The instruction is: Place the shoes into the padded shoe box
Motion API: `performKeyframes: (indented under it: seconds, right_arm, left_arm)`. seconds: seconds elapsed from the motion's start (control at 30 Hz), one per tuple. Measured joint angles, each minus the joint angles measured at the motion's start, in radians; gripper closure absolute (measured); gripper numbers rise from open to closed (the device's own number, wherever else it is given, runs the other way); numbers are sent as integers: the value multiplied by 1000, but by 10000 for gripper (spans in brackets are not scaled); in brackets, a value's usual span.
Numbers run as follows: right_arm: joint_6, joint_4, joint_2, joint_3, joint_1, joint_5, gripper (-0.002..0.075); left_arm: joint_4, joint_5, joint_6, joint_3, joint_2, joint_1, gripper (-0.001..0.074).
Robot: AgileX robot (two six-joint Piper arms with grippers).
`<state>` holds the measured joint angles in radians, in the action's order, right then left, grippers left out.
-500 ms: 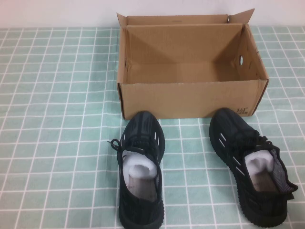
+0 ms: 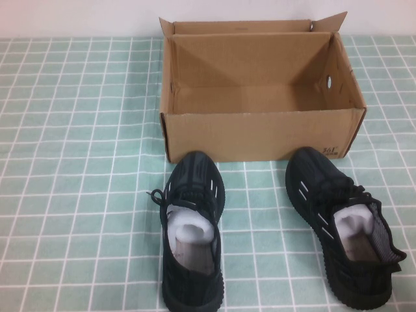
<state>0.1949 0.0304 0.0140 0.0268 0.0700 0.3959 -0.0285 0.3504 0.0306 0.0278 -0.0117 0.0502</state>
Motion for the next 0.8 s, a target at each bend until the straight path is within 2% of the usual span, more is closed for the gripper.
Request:
performKeyframes:
  seconds: [0.67, 0.8]
  right_arm:
    - [0, 61, 0, 0, 0, -32, 734]
    - [-2, 194, 0, 0, 0, -41, 734]
  left_arm:
    - [0, 0, 0, 0, 0, 0, 739]
    - [0, 0, 0, 0, 0, 0, 739]
